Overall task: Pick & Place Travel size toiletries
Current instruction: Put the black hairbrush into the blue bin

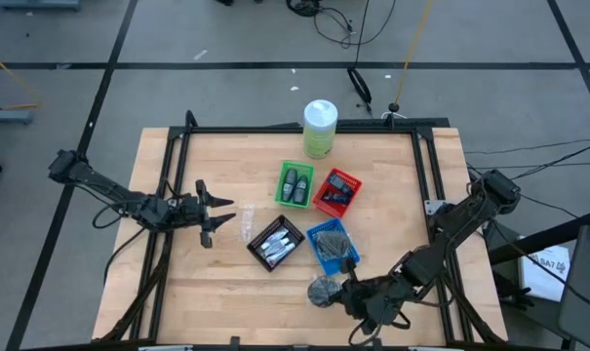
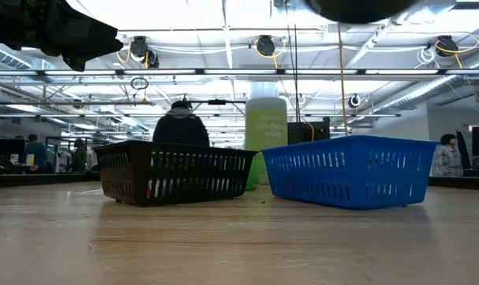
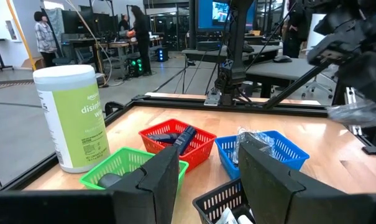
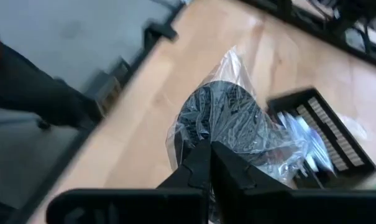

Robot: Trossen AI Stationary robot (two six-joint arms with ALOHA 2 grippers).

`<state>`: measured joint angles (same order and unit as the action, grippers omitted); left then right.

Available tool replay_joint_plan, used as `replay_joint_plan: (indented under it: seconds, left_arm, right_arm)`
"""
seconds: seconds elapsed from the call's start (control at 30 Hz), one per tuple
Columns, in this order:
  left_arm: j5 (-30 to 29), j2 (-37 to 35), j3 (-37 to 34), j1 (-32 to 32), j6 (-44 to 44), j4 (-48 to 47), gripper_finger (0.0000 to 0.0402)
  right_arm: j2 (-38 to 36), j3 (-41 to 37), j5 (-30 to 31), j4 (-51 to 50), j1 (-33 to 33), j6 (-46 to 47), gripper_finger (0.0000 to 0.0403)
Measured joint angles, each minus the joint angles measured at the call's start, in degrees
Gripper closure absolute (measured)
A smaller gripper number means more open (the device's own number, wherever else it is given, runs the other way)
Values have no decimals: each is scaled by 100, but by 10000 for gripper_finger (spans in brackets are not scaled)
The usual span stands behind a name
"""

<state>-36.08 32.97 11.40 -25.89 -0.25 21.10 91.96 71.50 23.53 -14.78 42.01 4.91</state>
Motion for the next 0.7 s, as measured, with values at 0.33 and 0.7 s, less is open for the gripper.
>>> replay_joint_plan:
  seconds: [0.33,0.7]
  left_arm:
    - [-2,2,0,0,0,0,238]
    - [-1,0,0,0,0,0,238]
  right_arm:
    - [2,0,75,-955,-387,229,403]
    - [2,0,374,-1825,-898,192,403]
